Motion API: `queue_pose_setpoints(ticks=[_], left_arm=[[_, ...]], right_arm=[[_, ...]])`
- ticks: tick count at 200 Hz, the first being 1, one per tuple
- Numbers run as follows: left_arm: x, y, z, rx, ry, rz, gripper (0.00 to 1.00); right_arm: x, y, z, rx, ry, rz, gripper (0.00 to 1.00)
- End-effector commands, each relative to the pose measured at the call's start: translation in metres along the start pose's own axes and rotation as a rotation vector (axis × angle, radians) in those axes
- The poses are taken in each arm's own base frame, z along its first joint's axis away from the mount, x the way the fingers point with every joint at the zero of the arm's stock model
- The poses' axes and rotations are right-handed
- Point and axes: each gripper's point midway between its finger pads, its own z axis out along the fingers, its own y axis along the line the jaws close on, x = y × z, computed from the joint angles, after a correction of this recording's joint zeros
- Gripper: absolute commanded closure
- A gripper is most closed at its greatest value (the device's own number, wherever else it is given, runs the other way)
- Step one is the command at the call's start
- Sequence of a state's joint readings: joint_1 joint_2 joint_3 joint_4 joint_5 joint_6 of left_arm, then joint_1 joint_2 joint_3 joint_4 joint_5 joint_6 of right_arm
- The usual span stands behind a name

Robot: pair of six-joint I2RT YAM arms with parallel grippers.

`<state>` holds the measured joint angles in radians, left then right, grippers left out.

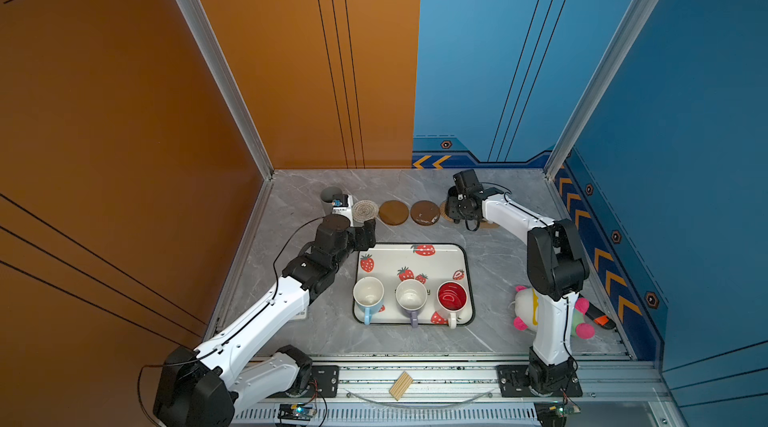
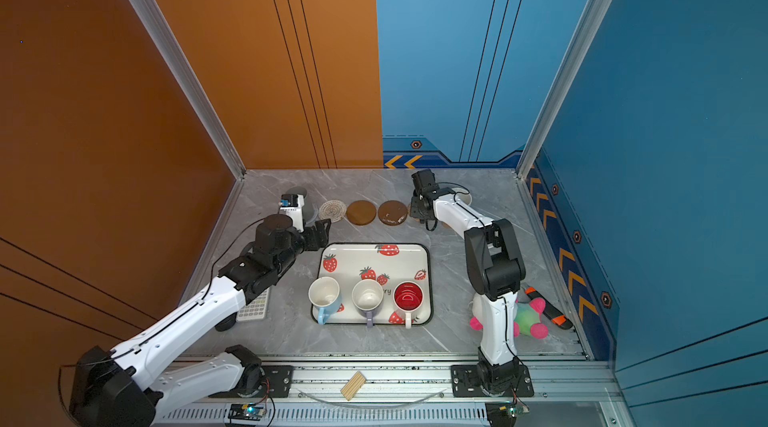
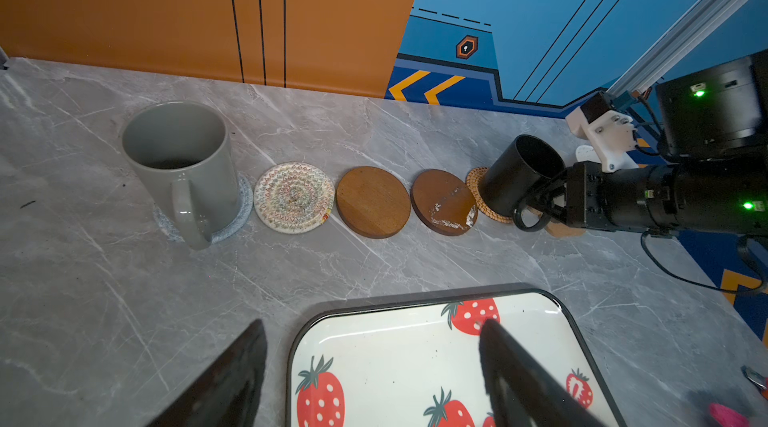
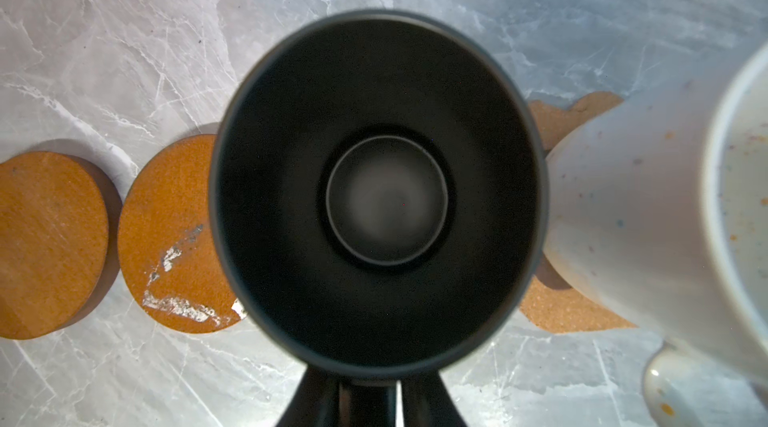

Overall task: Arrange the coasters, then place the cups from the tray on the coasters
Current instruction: 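Lower the black mug onto the rattan coaster beside the speckled mug, then open and raise the right gripper while the left moves toward the coasters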

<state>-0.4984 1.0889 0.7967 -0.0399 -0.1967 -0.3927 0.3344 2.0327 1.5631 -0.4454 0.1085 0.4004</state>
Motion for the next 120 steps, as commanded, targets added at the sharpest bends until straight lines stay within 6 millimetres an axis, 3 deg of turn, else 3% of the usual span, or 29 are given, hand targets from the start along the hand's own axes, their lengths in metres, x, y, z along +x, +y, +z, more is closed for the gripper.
queue_pose_setpoints(ticks=[1,42,72,120], left_arm=[[-0.009,-0.002,-0.002,0.017,-0.021,-0.018,0.19],[-0.009,-0.002,-0.003,0.020,-0.022,-0.020,0.19],[-0.010,-0.003,-0.005,0.026,-0.025,-0.021,0.19],[-0.016,-0.004,-0.014,0.034,-0.039,-0.035,0.19]], right_arm=[[-0.026,0.003,-0.013,-0.011,-0.080,0.018,0.68],[-0.026,0.003,-0.022,-0.018,-0.087,0.024,0.39],[-0.030,0.003,-0.042,-0.023,-0.121,0.025,0.31],[-0.044,0.009,-0.103,-0.043,-0.224,0.031,0.26]])
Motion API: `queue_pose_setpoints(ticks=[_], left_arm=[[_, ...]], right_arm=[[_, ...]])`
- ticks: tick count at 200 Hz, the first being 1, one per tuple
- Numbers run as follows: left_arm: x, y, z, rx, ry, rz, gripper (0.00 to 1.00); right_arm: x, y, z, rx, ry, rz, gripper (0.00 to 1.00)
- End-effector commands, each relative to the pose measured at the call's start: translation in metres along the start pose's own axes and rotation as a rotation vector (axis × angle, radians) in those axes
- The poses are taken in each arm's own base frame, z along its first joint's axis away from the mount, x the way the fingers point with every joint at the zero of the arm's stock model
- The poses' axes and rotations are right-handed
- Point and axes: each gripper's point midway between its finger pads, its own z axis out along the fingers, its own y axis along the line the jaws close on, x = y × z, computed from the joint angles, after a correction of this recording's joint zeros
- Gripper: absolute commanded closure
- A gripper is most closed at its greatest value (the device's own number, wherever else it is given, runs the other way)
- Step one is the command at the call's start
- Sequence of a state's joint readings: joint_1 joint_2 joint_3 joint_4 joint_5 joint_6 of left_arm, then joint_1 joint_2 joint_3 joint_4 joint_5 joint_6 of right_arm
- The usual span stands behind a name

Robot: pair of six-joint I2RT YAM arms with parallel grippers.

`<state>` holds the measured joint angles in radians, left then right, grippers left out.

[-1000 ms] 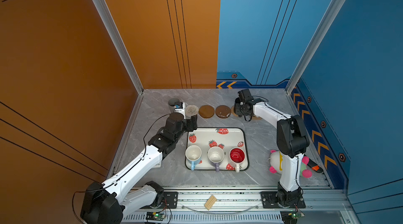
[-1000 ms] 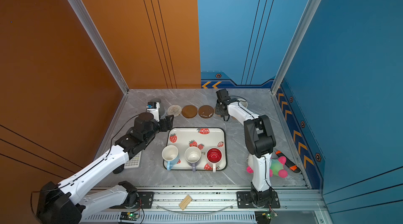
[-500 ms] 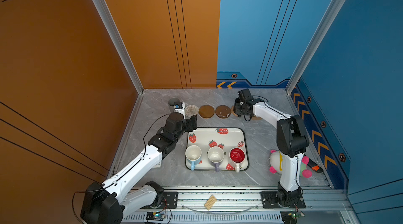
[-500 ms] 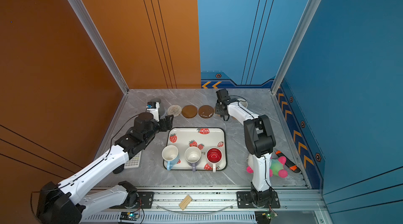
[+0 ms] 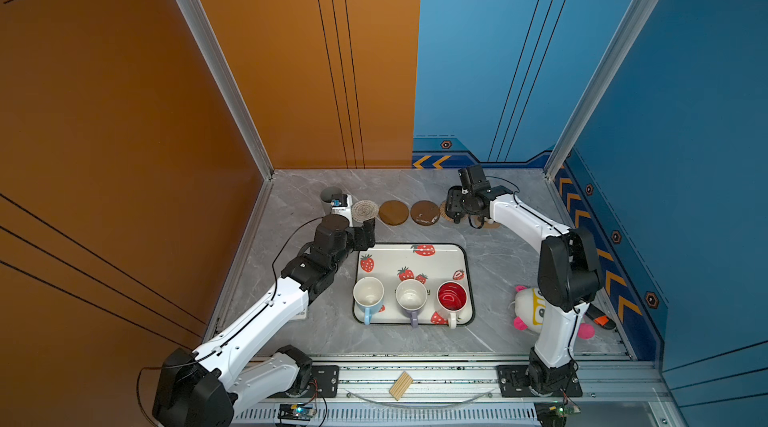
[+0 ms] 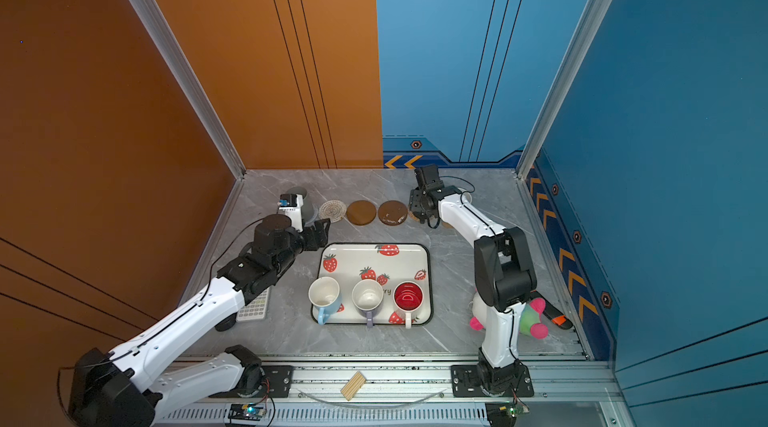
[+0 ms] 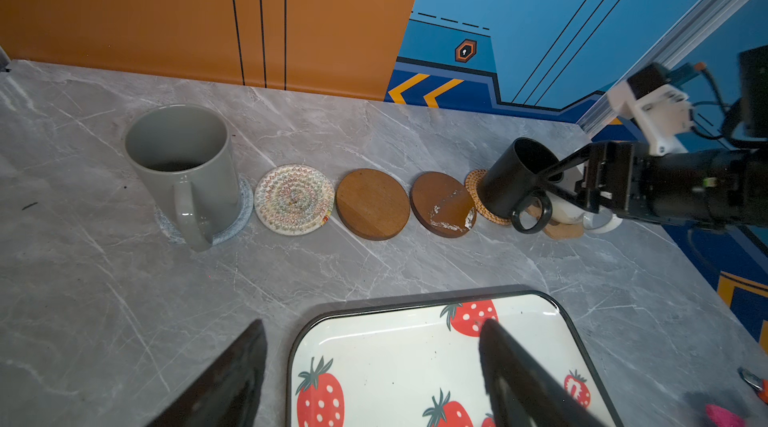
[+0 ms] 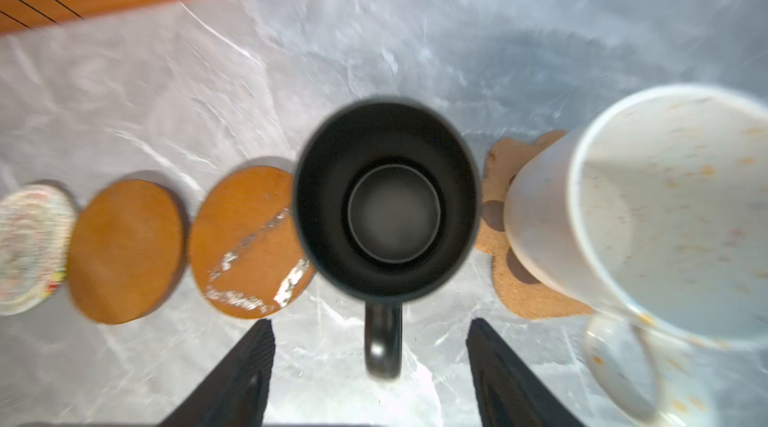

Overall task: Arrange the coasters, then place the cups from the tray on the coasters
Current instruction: 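Open and raise the right gripper while the left moves toward the coasters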

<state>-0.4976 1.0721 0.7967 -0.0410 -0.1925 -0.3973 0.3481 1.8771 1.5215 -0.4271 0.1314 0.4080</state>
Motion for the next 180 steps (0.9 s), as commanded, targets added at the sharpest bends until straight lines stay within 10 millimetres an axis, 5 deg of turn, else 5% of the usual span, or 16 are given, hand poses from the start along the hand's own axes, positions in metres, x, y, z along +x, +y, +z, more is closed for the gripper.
queue_pose_setpoints(ticks=[1,29,72,99,139,180], left_arm=[[-0.013,-0.003,-0.010,0.025,-0.026,-0.028,0.19],[-0.022,-0.008,-0.020,0.047,-0.042,-0.038,0.19],[-0.036,-0.010,-0.035,0.041,-0.045,-0.113,0.20],[-0.035,-0.016,-0.041,0.049,0.022,-0.101,0.19],[-0.043,-0.030,-0.042,0.034,0.126,-0.050,0.21],[-0.033,-0.056,-0.044,0.069,0.260,0.098,0.22]], right_arm=[[-0.021,0.005,-0.044,-0.004,-0.097,0.012,0.26],[-0.020,0.021,-0.085,-0.034,-0.168,-0.005,0.25],[0.027,0.063,-0.112,-0.230,-0.241,0.122,0.25],[0.040,0.092,-0.132,-0.352,-0.299,0.141,0.24],[0.057,0.109,-0.159,-0.359,-0.305,0.054,0.23],[0.069,0.112,-0.163,-0.405,-0.310,0.054,0.23]])
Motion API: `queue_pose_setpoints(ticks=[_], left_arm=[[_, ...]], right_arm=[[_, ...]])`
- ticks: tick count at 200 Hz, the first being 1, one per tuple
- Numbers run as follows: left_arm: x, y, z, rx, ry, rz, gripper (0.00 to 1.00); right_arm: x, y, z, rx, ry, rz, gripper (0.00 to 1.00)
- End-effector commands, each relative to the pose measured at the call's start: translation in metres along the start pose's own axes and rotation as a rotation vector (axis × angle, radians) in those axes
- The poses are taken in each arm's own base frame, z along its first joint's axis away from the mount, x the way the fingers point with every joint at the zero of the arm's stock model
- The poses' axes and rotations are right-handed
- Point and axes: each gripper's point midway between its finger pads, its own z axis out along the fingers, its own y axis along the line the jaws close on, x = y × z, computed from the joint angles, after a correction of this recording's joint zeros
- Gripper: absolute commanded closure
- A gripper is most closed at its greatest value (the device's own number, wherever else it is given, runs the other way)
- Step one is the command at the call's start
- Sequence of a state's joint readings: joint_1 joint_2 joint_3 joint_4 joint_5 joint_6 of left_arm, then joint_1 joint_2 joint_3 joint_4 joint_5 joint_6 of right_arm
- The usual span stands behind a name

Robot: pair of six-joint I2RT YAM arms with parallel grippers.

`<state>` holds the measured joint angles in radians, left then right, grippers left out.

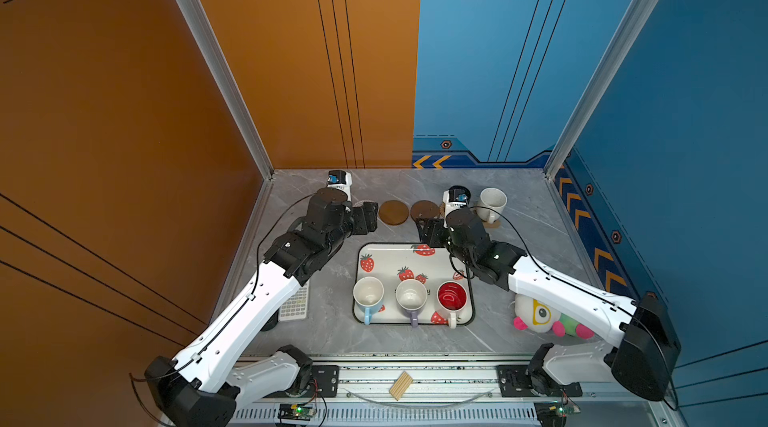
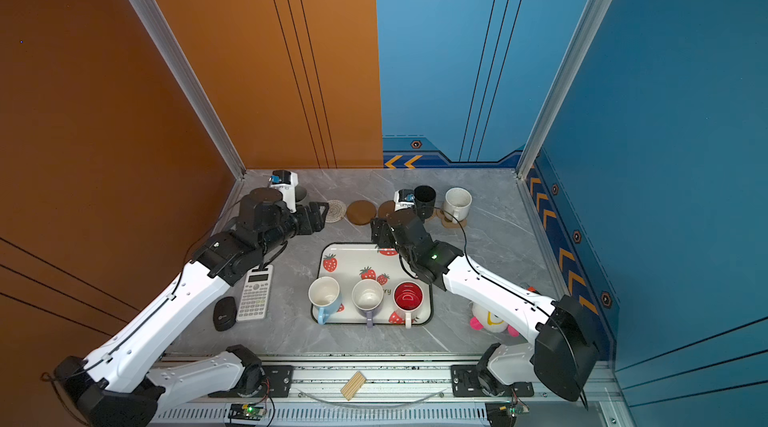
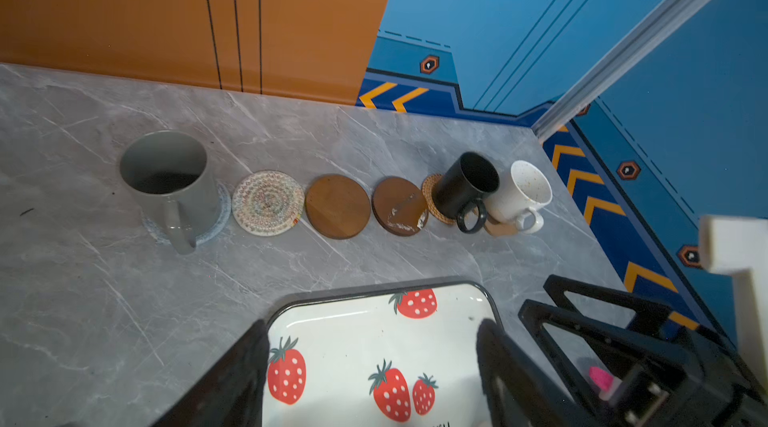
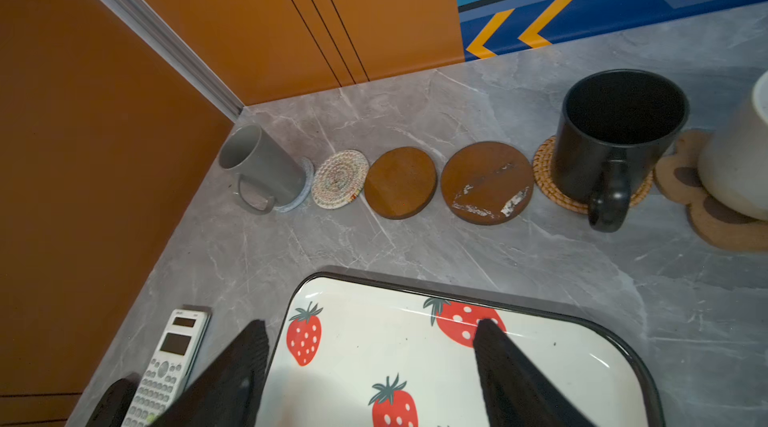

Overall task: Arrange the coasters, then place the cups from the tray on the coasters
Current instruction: 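Open and raise the right gripper while the left moves toward the coasters, then move the left gripper over the light blue mug on the tray and lower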

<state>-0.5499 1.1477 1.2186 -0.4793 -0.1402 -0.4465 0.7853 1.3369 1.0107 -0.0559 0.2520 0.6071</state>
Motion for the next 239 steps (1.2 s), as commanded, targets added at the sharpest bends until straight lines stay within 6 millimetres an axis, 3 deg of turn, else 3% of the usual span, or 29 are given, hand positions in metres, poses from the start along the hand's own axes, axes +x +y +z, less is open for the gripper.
queue_pose_setpoints(ticks=[1,31,59,88,128,170,239], left_arm=[[0.022,-0.010,-0.005,0.007,0.145,0.109,0.22],[0.033,-0.031,-0.010,0.033,0.227,0.217,0.23],[0.052,-0.022,-0.021,-0.033,0.309,0.317,0.30],[0.077,-0.015,-0.047,-0.047,0.439,0.383,0.35],[0.128,-0.010,-0.073,-0.042,0.596,0.391,0.41],[0.181,0.005,-0.085,-0.115,0.734,0.391,0.53],[0.219,0.016,-0.102,-0.192,0.710,0.328,0.44]], right_arm=[[-0.004,-0.007,-0.003,0.013,-0.039,0.019,0.23],[-0.005,-0.015,-0.005,0.036,-0.054,0.011,0.22],[0.000,-0.028,-0.002,0.057,-0.044,0.029,0.21],[0.001,-0.038,-0.002,0.074,-0.039,0.043,0.21],[0.001,-0.046,-0.003,0.089,-0.044,0.052,0.21],[0.009,-0.049,0.005,0.095,-0.022,0.066,0.21],[0.017,-0.028,0.029,0.033,0.039,0.078,0.22]])
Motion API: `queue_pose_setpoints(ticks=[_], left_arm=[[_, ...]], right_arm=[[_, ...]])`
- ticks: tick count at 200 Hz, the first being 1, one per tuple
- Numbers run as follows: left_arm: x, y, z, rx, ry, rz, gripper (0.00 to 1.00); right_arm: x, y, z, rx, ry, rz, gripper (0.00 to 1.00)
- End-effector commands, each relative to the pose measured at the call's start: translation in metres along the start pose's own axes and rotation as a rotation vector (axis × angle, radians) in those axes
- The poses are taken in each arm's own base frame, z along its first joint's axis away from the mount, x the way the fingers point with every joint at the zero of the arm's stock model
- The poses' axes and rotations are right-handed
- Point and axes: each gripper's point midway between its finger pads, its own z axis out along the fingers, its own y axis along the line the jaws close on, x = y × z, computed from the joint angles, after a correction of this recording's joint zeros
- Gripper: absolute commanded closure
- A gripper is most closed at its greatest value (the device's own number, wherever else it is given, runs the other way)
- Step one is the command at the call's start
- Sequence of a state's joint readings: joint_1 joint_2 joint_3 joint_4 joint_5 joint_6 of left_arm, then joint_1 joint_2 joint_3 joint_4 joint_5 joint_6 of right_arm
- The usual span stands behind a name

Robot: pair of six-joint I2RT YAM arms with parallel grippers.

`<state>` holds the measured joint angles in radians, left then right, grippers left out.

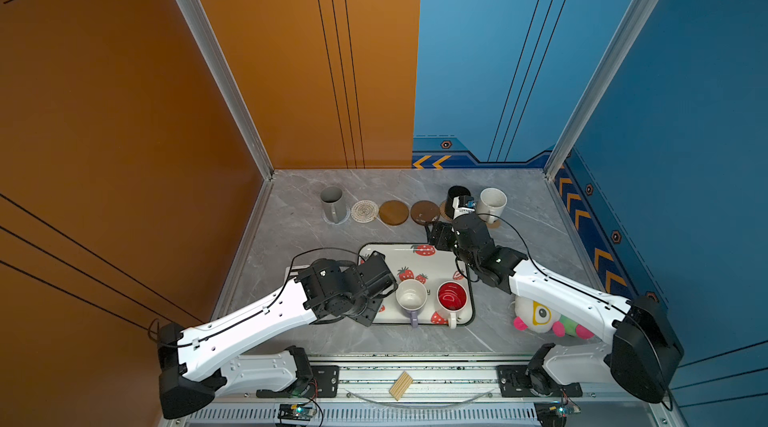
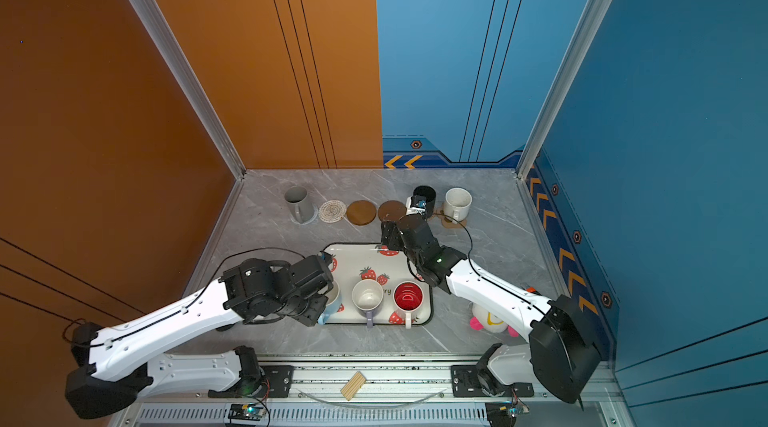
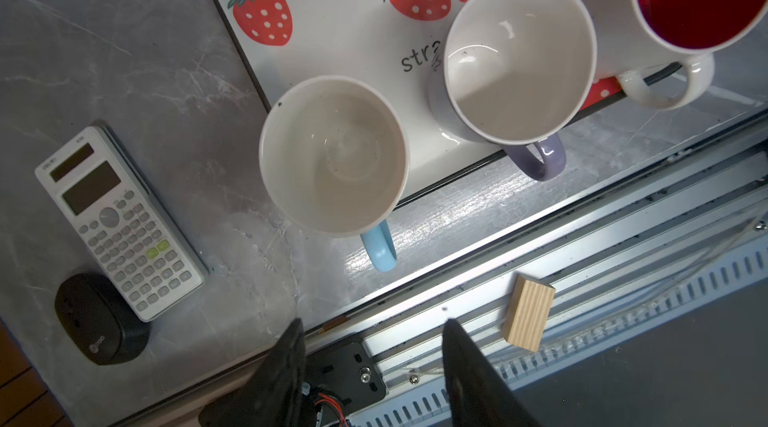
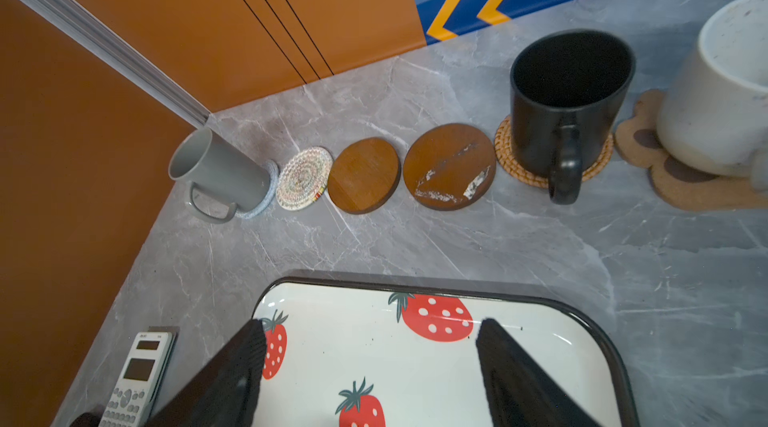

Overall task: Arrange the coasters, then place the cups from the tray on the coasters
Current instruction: 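Move the left gripper over the light blue mug on the tray and lower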

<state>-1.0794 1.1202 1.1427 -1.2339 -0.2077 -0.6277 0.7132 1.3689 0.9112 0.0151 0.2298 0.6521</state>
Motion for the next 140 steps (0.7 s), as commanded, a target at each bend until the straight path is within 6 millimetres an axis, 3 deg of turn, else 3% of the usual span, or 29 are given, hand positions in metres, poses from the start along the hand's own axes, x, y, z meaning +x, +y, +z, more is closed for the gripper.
queue_pose_setpoints(ticks=[1,38,103,140], left_arm=[[0.012,0.009,0.002,-0.052,-0.008,-0.076,0.44],[0.021,0.013,0.013,-0.097,-0.001,-0.107,0.36],[0.014,0.004,0.038,-0.083,-0.040,-0.109,0.28],[0.013,0.011,0.048,-0.117,-0.028,-0.120,0.25]], right_arm=[[-0.005,0.016,0.007,-0.042,0.013,0.015,0.22],[-0.003,0.026,0.007,-0.054,0.011,0.005,0.22],[-0.008,0.016,-0.007,-0.024,-0.021,0.009,0.21],[-0.008,0.015,-0.009,-0.025,-0.023,0.014,0.21]])
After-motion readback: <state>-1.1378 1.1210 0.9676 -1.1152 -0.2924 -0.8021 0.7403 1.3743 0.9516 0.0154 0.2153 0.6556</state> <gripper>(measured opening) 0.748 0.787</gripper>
